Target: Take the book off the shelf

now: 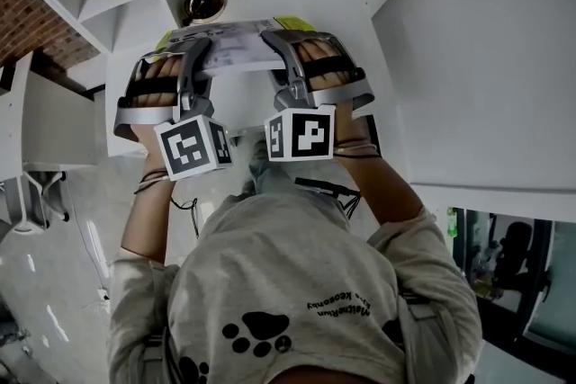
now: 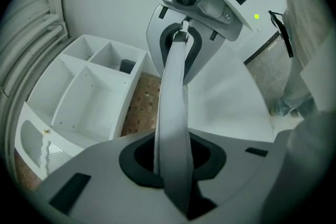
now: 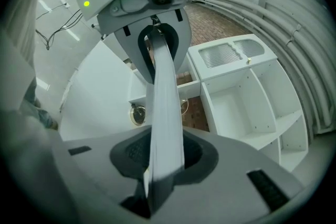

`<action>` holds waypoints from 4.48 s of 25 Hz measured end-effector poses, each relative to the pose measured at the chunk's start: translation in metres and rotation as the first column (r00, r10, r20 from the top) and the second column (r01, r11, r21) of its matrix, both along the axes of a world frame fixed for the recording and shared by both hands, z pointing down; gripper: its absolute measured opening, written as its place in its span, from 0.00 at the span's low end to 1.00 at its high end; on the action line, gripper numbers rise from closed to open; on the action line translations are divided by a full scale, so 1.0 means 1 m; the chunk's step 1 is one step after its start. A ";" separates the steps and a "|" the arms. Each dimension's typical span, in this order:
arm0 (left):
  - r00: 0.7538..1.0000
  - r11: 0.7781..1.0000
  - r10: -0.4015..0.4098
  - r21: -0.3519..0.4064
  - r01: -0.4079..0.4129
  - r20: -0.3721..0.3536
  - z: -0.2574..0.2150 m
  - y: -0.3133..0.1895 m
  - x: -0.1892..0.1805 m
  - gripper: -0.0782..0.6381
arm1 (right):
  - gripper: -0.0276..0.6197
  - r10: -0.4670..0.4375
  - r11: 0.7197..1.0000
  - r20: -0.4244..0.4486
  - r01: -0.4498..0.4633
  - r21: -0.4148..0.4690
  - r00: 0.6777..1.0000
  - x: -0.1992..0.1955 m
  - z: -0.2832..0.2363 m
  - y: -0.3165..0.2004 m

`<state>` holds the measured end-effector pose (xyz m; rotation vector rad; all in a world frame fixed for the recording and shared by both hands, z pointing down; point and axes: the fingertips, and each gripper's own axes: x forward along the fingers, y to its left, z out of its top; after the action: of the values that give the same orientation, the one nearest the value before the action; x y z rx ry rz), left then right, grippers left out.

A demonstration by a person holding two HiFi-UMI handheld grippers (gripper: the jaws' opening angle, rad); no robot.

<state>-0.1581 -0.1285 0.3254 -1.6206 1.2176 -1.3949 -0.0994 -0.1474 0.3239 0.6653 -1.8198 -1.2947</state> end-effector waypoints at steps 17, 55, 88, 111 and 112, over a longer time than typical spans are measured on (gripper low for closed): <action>0.999 0.996 0.009 -0.092 -0.014 -0.051 0.079 0.031 0.042 0.22 | 0.18 0.021 0.997 -0.034 -0.023 -0.078 0.999 0.043 0.077 0.032; 0.998 0.969 -0.035 -0.246 0.020 -0.054 0.205 0.011 0.067 0.22 | 0.18 -0.017 0.964 -0.083 -0.006 -0.266 0.996 0.067 0.204 0.007; 0.981 0.793 -0.134 -0.609 0.023 -0.138 0.346 -0.027 0.052 0.36 | 0.27 -0.057 0.842 -0.279 -0.104 -0.529 0.958 0.057 0.348 -0.036; 0.944 0.646 -0.206 -0.760 -0.066 -0.257 0.342 0.017 0.072 0.40 | 0.41 -0.069 0.777 -0.341 -0.164 -0.607 0.938 0.080 0.339 -0.002; 0.937 0.644 -0.216 -0.762 -0.074 -0.274 0.341 0.017 0.074 0.40 | 0.41 -0.067 0.770 -0.332 -0.163 -0.617 0.941 0.079 0.340 -0.001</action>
<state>-0.0839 -0.1119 0.6669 -2.5147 0.8956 -1.8941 -0.0201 -0.1487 0.6636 0.0966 -1.7765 -0.6154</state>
